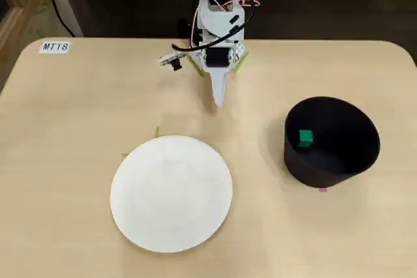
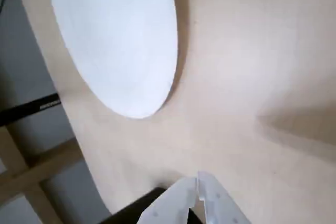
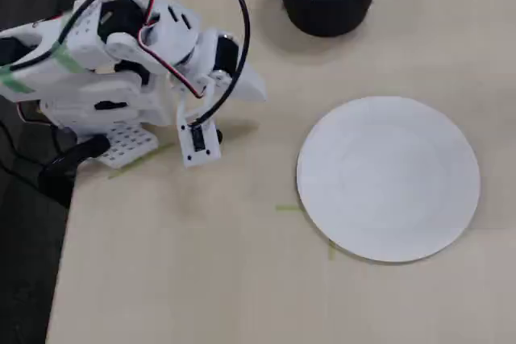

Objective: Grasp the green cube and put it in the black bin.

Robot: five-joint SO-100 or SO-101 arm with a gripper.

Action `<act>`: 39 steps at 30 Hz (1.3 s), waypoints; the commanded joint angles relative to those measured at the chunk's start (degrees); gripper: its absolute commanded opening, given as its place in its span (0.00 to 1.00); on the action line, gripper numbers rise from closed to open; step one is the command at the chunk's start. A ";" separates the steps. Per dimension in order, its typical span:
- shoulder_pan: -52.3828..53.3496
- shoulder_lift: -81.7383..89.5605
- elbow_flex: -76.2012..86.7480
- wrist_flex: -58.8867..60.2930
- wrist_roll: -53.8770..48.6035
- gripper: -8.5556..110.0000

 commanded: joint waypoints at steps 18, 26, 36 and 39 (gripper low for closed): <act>-0.62 0.09 0.53 -1.93 -0.53 0.07; -0.62 0.18 0.53 -1.93 -0.44 0.07; -0.62 0.18 0.53 -1.93 -0.44 0.07; -0.62 0.18 0.53 -1.93 -0.44 0.07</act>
